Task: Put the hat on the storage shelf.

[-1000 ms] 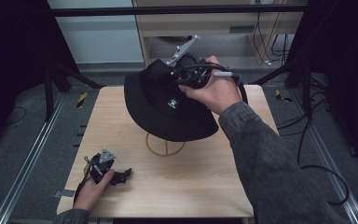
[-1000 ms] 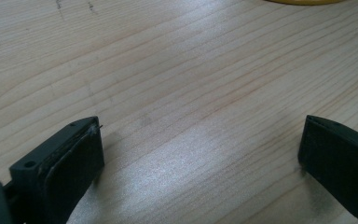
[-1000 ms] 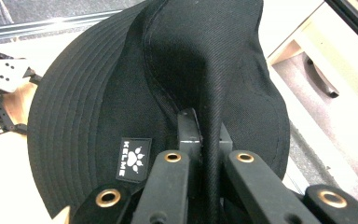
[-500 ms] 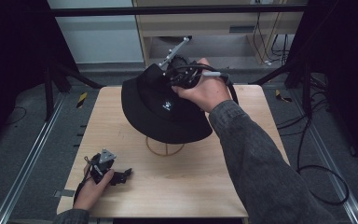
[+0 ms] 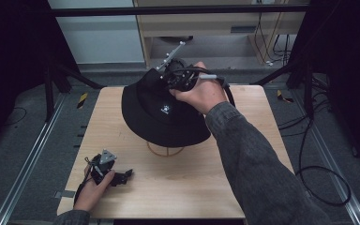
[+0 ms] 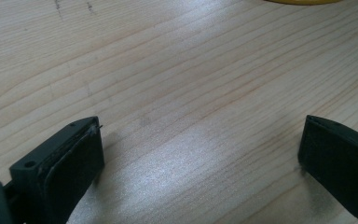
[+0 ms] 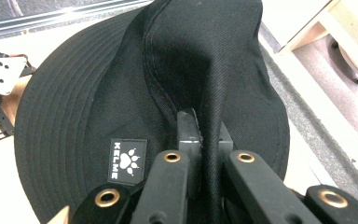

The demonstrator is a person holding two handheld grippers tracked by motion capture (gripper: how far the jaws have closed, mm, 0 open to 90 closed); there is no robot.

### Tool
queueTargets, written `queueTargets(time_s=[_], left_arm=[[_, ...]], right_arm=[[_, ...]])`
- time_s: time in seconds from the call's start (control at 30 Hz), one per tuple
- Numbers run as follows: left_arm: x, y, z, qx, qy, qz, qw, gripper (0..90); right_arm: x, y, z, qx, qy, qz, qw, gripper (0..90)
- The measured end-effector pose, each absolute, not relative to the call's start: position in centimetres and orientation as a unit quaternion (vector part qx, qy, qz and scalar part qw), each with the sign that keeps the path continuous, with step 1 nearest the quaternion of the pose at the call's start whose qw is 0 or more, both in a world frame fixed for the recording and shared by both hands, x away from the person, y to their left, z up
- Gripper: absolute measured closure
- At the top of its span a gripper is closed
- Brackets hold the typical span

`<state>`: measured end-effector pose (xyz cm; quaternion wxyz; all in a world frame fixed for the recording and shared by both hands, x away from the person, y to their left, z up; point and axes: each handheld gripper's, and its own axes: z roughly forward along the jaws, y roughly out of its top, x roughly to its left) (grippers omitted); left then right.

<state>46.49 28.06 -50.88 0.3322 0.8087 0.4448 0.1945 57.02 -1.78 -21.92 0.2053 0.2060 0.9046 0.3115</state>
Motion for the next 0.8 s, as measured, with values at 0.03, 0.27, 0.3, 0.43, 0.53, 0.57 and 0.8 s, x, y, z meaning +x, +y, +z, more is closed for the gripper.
queueTargets(time_s=[0.03,0.27,0.3,0.43,0.53,0.57,0.8], left_arm=[[46.5,28.1,-50.9,0.809,0.445,0.195,0.332,0.0],[46.5,28.1,-50.9,0.808,0.445,0.195,0.332,0.0],[46.5,28.1,-50.9,0.808,0.445,0.195,0.332,0.0],[46.5,28.1,-50.9,0.808,0.445,0.195,0.332,0.0],[46.5,28.1,-50.9,0.808,0.445,0.195,0.333,0.0],[46.5,28.1,-50.9,0.808,0.445,0.195,0.332,0.0],[46.5,28.1,-50.9,0.809,0.444,0.194,0.333,0.0]], right_arm=[[57.0,-1.7,-22.0,0.206,0.905,0.311,0.205,88.2],[57.0,-0.8,-22.5,0.201,0.908,0.307,0.200,87.3],[57.0,-0.7,-22.6,0.201,0.909,0.306,0.200,87.3],[57.2,-0.4,-22.8,0.203,0.909,0.306,0.198,86.2],[57.3,-0.3,-23.0,0.204,0.911,0.303,0.193,85.0],[57.3,-0.2,-23.1,0.206,0.911,0.301,0.192,84.3],[57.4,0.1,-23.4,0.207,0.913,0.297,0.189,82.9]])
